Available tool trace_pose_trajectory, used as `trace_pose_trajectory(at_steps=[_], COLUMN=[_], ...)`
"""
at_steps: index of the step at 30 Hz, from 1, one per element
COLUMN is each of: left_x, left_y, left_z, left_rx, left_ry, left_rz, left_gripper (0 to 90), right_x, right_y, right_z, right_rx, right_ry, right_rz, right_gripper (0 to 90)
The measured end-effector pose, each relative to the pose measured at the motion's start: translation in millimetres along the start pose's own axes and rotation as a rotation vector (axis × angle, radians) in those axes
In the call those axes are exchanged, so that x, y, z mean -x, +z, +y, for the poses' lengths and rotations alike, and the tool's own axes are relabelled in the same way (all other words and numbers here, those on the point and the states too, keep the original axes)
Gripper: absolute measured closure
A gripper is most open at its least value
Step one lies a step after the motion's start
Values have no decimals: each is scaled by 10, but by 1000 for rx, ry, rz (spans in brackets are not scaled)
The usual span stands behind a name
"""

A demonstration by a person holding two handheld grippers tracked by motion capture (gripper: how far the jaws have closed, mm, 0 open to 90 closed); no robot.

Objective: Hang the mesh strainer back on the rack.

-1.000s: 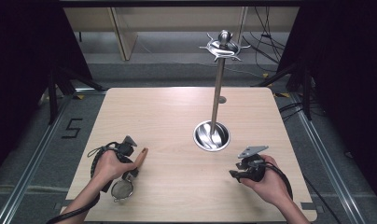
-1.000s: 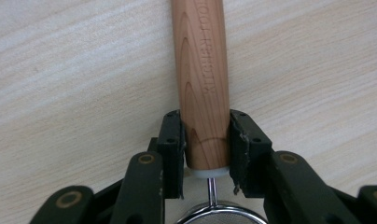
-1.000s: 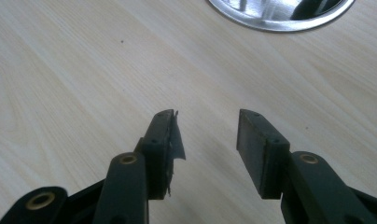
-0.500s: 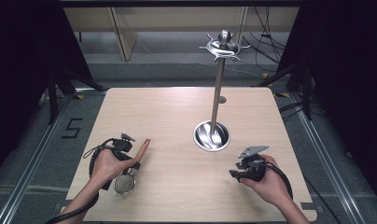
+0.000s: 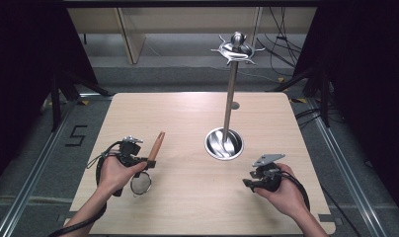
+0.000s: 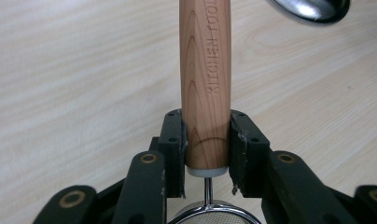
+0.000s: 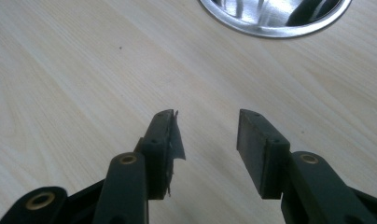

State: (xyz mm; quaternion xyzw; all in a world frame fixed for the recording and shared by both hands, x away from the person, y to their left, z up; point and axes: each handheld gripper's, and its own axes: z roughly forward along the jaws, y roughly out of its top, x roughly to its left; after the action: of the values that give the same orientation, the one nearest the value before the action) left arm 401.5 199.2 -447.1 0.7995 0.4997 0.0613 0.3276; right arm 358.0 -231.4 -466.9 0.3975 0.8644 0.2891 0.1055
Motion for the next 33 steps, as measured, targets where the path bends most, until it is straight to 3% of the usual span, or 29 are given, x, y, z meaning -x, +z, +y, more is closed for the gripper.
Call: trace_pose_trajectory(at_steps=[1,3,7,8,11,15,19,20,22,24,25,27,33], left_x=[16,35,46,59,61,113,146,178,184,230,232,263,320], left_y=[-9,-1,-16,-18,-42,-74,-113,-118,-137,-136,-152,-147,-184], left_z=[8,7,11,15,23,38,54,60,64,70,70,73,91], left_rx=[17,43,63,94,117,206,242,276,277,313,304,326,351], left_ry=[18,10,35,29,50,17,44,47,67,60,73,58,74], left_rz=[-5,-12,-18,-20,-24,-66,-66,-71,-68,-68,-62,-71,-76], left_gripper=[682,682,682,682,682,682,682,682,682,682,682,682,682], right_x=[2,4,0,1,-7,0,-2,6,13,9,23,23,23], right_y=[38,27,12,12,12,-1,1,5,9,4,6,7,13], right_z=[-13,-10,-7,-8,-6,-2,0,1,2,1,-3,-3,-3], right_rx=[43,29,20,20,22,8,9,19,24,22,25,26,29], right_ry=[-5,-10,4,3,17,15,15,3,-5,3,-17,-15,-15], right_rz=[-9,-10,3,4,5,4,2,-1,-3,-1,-5,-5,-6], right_gripper=[571,570,568,568,567,566,564,563,563,560,558,558,556])
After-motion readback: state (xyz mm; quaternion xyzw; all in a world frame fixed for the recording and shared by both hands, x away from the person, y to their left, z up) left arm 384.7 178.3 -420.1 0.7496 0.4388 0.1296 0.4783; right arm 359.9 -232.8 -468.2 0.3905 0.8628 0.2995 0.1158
